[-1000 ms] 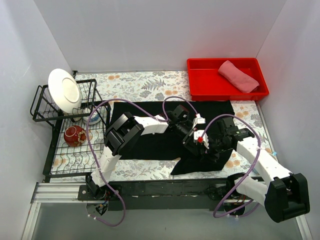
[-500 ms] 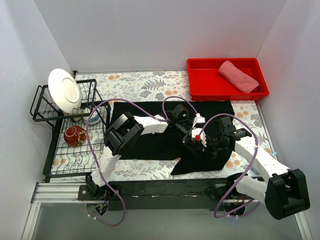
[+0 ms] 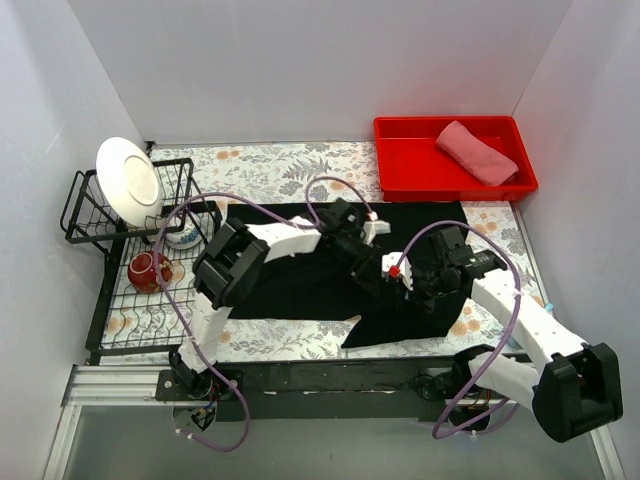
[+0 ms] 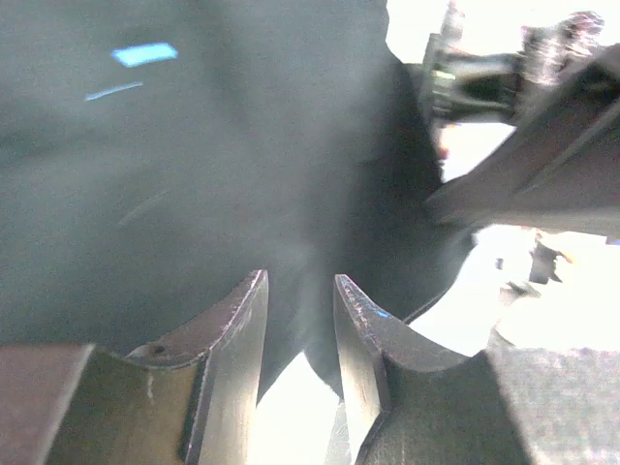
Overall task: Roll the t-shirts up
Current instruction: Fold the T-shirt at the center of the board.
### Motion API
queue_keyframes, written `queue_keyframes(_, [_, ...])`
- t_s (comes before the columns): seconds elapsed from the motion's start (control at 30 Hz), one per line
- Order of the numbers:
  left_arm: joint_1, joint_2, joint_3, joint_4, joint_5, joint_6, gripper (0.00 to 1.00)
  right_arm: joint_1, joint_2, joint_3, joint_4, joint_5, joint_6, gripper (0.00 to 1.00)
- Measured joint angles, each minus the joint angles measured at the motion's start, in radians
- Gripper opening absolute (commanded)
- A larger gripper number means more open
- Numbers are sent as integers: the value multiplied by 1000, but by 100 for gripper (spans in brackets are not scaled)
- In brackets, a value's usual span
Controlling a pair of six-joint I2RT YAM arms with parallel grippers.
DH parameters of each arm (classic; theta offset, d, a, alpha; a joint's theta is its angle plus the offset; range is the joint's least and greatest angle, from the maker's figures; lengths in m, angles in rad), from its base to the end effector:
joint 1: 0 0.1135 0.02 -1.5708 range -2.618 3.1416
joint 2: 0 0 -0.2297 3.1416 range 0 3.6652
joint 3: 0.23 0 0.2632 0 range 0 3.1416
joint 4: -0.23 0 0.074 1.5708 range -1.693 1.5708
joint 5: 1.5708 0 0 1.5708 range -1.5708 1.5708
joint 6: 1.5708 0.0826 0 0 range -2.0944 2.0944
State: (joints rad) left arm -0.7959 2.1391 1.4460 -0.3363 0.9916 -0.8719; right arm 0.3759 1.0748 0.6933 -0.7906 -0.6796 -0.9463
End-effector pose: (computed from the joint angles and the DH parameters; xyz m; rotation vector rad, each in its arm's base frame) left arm 0.2588 -0.3631 0.0874 -0.2680 -2.4051 1.3616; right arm 0.1898 0.1307 0.1484 -1.6686 1.8556 0.7029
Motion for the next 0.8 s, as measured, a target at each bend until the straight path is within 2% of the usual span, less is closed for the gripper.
queue_keyframes(0.13, [132,-111,-23,-169,-127,158,35,0,-72,31,-59,11,-11,1])
queue_keyframes(0.3, [270,-344,-93,-393,-303,387,35,2,-152,48,-107,59,-21,1])
queue_keyframes(0.43, [270,-507,-126,-568,-416,610,34,2,-155,64,-116,98,-9,1])
queue_keyframes(0.63, [263,-742,-270,-803,-604,970,33,4,-159,65,-111,144,32,1])
queue_keyframes(0.8, [262,-885,-494,-831,-780,1151,33,4,-159,68,-100,176,58,1])
